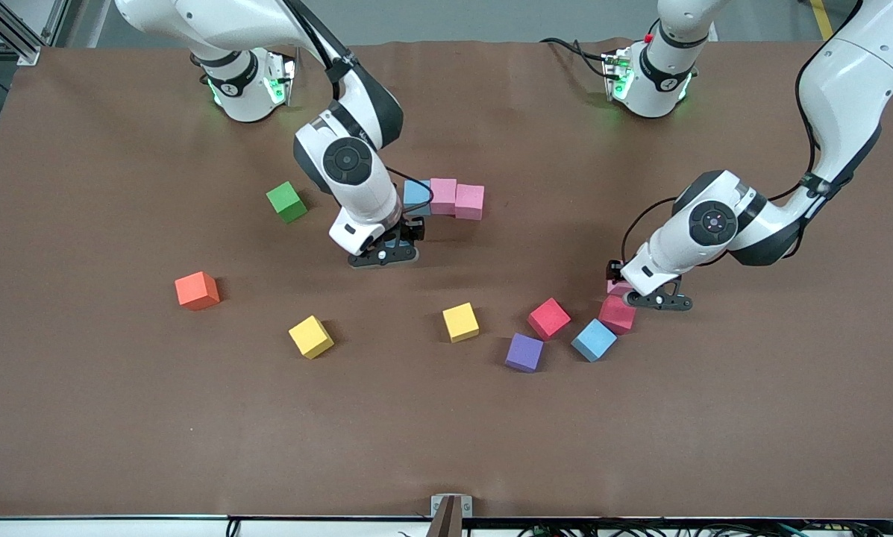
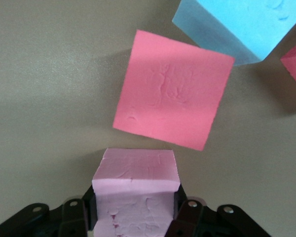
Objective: Arrange 11 blocks into digit 3
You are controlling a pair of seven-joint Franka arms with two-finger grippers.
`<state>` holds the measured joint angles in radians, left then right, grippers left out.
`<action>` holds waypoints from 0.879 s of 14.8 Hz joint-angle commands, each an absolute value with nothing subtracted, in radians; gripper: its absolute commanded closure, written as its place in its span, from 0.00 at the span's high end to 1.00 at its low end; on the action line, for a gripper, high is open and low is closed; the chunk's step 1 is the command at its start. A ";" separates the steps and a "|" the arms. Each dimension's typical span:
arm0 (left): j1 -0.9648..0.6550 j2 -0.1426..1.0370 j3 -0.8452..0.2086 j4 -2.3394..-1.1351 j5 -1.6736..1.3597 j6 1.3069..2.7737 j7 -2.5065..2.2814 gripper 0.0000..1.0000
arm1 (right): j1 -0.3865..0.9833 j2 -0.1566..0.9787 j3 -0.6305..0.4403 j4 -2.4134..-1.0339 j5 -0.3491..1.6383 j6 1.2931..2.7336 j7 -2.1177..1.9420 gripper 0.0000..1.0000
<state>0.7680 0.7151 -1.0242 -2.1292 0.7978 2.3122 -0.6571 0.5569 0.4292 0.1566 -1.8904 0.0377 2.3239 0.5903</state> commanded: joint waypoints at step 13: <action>0.761 0.661 -1.106 -2.022 0.758 2.115 -0.709 0.49 | 0.655 0.448 0.138 -1.996 -0.034 2.443 0.831 0.00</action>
